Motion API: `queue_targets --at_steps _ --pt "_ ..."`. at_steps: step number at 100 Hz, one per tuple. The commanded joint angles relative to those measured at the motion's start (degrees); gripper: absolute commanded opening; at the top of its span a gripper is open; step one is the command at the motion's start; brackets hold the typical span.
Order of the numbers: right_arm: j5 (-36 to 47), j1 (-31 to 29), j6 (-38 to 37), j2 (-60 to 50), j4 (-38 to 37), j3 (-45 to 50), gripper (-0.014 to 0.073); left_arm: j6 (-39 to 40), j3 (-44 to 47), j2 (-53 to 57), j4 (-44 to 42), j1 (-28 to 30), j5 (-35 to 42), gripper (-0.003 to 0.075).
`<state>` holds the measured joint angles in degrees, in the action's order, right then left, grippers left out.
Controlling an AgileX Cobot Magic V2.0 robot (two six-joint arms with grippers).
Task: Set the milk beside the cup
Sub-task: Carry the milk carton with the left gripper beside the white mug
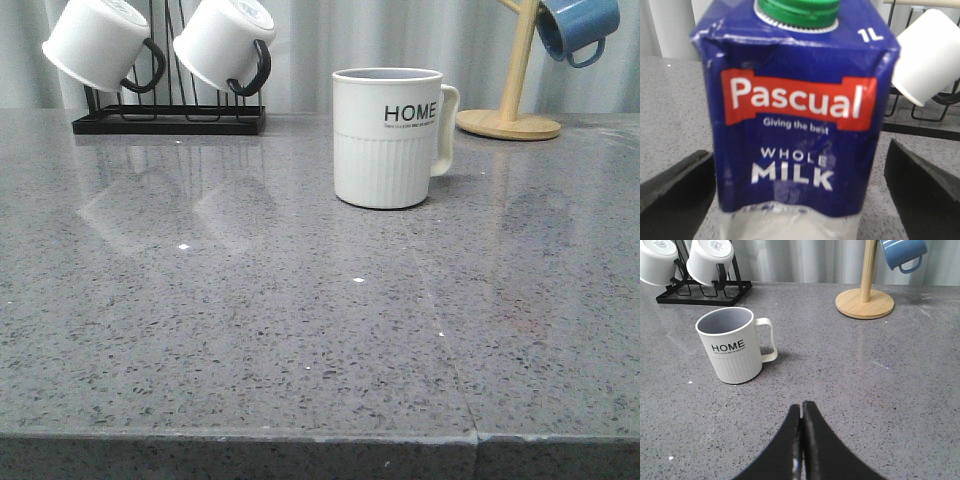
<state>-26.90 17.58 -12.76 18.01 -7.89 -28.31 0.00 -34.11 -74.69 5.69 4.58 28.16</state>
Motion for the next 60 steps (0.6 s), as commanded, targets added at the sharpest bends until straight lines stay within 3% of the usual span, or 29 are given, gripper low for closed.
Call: queue_targets --at_steps 1,16,42,60 --pt "4.3 0.0 0.1 0.5 -0.3 -1.4 -0.0057 0.0 -3.1 -0.8 0.4 0.2 5.1 0.0662" --pt "4.2 0.0 0.1 0.5 -0.3 -1.4 -0.0057 0.0 -3.6 -1.7 0.4 0.2 7.0 0.0627" --pt "4.2 0.0 0.1 0.5 -0.3 -1.4 -0.0057 0.0 -3.6 -1.3 -1.4 0.0 9.3 0.0383" --pt "4.2 0.0 0.1 0.5 -0.3 -1.4 -0.0057 0.0 -3.6 1.8 -5.7 -5.0 9.3 0.0356"
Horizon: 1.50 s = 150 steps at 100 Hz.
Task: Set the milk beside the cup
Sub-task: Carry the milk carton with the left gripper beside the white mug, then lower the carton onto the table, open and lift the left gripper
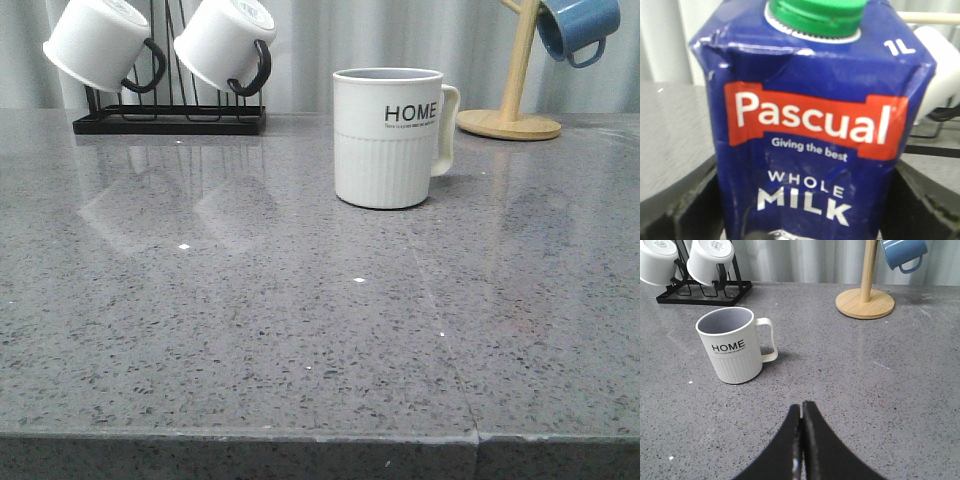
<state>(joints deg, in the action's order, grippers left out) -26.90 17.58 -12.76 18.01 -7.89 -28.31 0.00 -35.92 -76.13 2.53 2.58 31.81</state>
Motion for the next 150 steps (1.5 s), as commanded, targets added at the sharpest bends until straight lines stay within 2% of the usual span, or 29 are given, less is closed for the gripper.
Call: queue_targets --at_steps 1,26,63,93,123,130,143,150 --pt "4.2 0.0 0.1 0.5 -0.3 -1.4 -0.0057 0.0 -1.8 3.5 -2.5 -3.4 5.7 0.0356" --pt "4.2 0.0 0.1 0.5 -0.3 -1.4 -0.0057 0.0 -5.2 3.2 -2.1 -17.9 4.9 0.0356" --pt "4.2 0.0 0.1 0.5 -0.3 -1.4 -0.0057 0.0 -13.7 -8.1 2.3 -34.2 4.5 0.0356" --pt "4.2 0.0 0.1 0.5 -0.3 -1.4 -0.0057 0.0 -18.1 -14.6 5.6 -40.1 5.2 0.0356" --pt "4.2 0.0 0.1 0.5 -0.3 -1.4 -0.0057 0.6 -18.4 -15.5 6.8 -40.9 5.5 0.0364" --pt "4.2 0.0 0.1 0.5 -0.3 -1.4 -0.0057 0.6 -18.4 -15.5 6.8 -40.9 5.5 0.0425" --pt "4.2 0.0 0.1 0.5 -0.3 -1.4 -0.0057 0.6 -18.4 -15.5 7.0 -40.9 5.3 0.0651" --pt "4.2 0.0 0.1 0.5 -0.3 -1.4 -0.0057 0.6 -18.4 -15.4 7.0 -40.9 5.3 0.0685"
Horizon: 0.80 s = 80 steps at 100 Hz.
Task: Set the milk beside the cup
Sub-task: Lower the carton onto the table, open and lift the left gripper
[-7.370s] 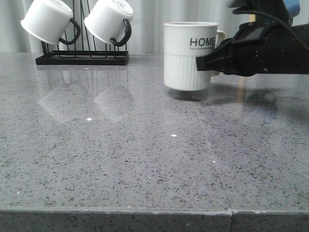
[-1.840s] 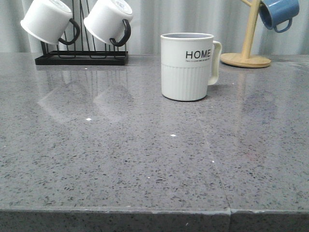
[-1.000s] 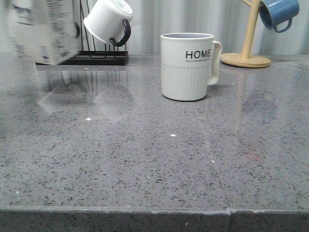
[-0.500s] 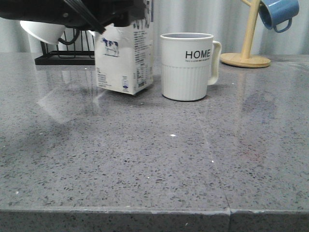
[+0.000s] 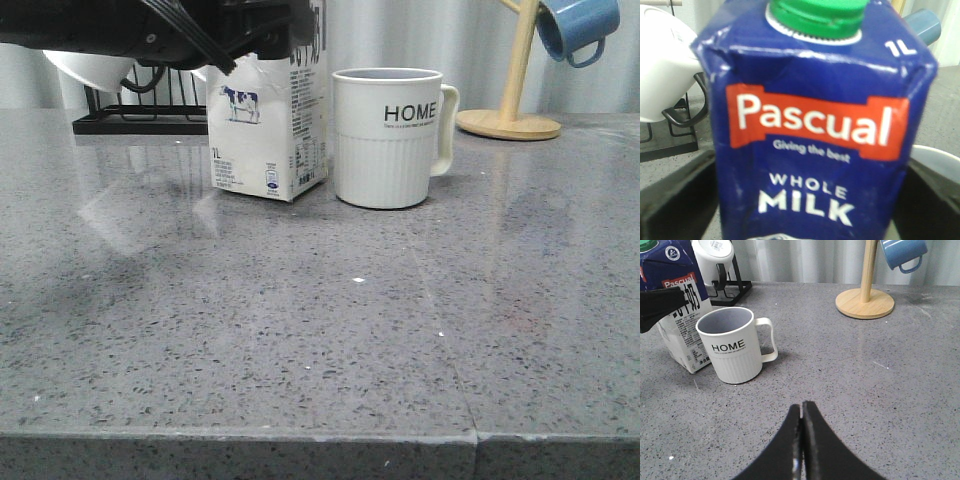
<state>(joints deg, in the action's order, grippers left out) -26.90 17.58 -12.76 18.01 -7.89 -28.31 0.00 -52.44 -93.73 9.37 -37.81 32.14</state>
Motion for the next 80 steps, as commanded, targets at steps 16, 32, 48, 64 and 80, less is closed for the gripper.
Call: queue_targets --at_steps 16,32,48,64,80 --pt "4.2 0.0 0.1 0.5 -0.3 -1.4 -0.0057 0.6 -1.5 3.1 0.2 -0.5 4.6 0.0669" --pt "4.2 0.0 0.1 0.5 -0.3 -1.4 -0.0057 0.6 1.0 5.2 0.2 -0.5 4.1 0.0669" --pt "4.2 0.0 0.1 0.5 -0.3 -1.4 -0.0057 0.6 5.8 8.8 -0.3 -0.5 4.2 0.0669" --pt "4.2 0.0 0.1 0.5 -0.3 -1.4 -0.0057 0.6 10.7 15.0 -3.0 -0.5 3.7 0.0668" --pt "4.2 0.0 0.1 0.5 -0.3 -1.4 -0.0057 0.0 15.6 22.5 -3.4 0.0 3.3 0.0517"
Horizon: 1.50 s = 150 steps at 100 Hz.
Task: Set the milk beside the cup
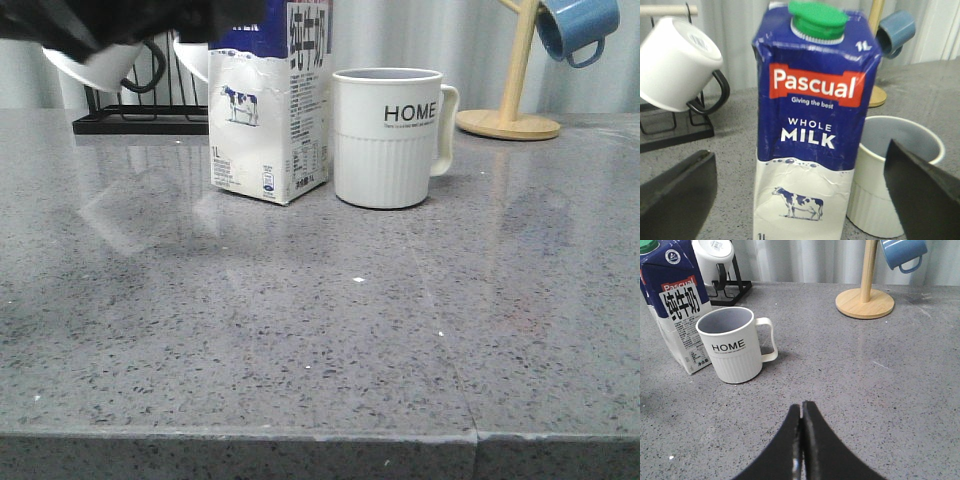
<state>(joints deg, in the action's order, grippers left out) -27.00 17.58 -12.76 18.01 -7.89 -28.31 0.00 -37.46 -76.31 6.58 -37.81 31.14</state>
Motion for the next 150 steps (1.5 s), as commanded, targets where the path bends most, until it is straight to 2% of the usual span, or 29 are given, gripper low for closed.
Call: queue_targets --at_steps 1,19,33,45,57,90,97,117,150 --pt "4.3 0.0 0.1 0.5 -0.3 -1.4 -0.0057 0.0 0.9 5.8 -0.6 0.2 4.3 0.0492" --pt "4.3 0.0 0.1 0.5 -0.3 -1.4 -0.0057 0.0 5.8 13.6 -0.6 2.9 4.3 0.0150" --pt "4.3 0.0 0.1 0.5 -0.3 -1.4 -0.0057 0.0 8.9 19.3 -0.6 7.1 4.3 -0.0022" --pt "4.3 0.0 0.1 0.5 -0.3 -1.4 -0.0057 0.0 11.0 23.7 -0.6 11.7 3.8 -0.0020" --pt "4.3 0.0 0.1 0.5 -0.3 -1.4 -0.0057 -0.3 12.6 28.0 -0.6 16.6 -0.2 -0.0020" --pt "4.3 0.0 0.1 0.5 -0.3 -1.4 -0.0057 -0.5 13.3 38.8 -3.0 28.0 -24.2 -0.0020" --pt "4.3 0.0 0.1 0.5 -0.3 -1.4 -0.0057 -0.5 13.8 40.9 -4.4 29.6 -26.8 -0.0020" --pt "4.3 0.0 0.1 0.5 -0.3 -1.4 -0.0057 -0.5 17.7 47.5 -5.3 32.1 -27.3 -0.0020" --pt "4.3 0.0 0.1 0.5 -0.3 -1.4 -0.0057 -0.5 27.2 57.2 -4.2 32.1 -28.4 -0.0020"
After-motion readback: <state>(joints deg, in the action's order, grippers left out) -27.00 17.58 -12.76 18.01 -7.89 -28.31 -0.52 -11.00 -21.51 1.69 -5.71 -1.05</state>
